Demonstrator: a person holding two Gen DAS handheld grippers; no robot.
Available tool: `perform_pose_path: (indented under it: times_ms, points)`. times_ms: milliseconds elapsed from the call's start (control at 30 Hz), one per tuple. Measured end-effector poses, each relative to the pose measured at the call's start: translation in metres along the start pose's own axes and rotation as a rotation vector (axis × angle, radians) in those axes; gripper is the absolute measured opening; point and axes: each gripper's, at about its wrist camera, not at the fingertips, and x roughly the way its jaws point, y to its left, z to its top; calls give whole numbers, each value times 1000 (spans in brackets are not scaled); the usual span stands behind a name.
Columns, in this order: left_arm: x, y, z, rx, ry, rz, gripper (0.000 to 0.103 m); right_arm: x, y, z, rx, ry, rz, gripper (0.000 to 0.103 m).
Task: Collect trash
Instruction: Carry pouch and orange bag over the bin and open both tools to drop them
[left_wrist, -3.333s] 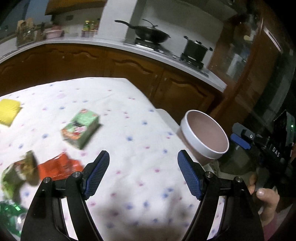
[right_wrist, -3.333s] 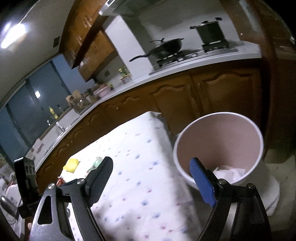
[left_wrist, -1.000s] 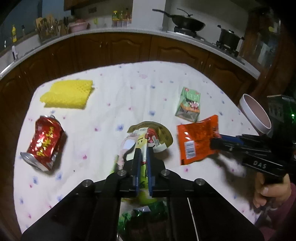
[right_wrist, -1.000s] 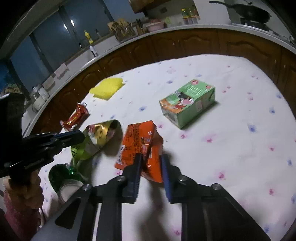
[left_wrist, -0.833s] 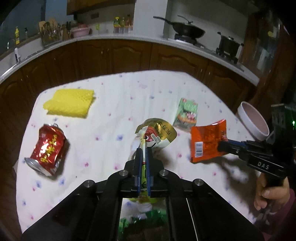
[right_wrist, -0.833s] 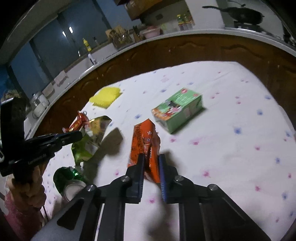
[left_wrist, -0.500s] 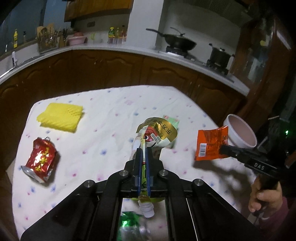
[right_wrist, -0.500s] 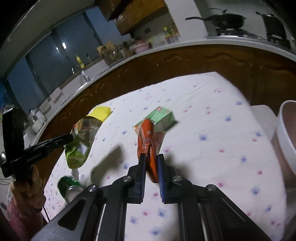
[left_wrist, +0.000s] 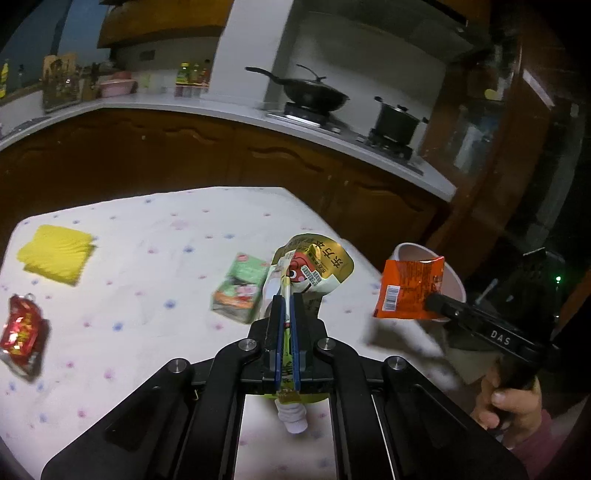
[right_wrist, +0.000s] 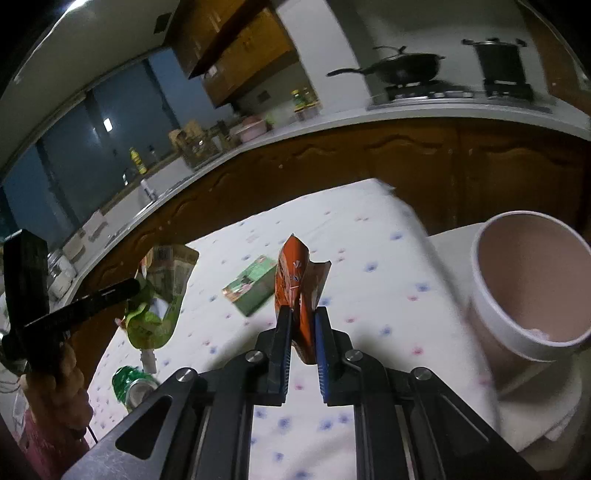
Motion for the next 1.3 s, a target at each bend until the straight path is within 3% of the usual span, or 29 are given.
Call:
perform_pose_path:
  times_ms: [700,1300]
  points:
    - [56,-111,23,110,23,-144,2,-73,-101,8,136,-126,-158,12]
    - [123,-191,40,174,69,-234,2,-83,-169,11,207,-138,-238,12]
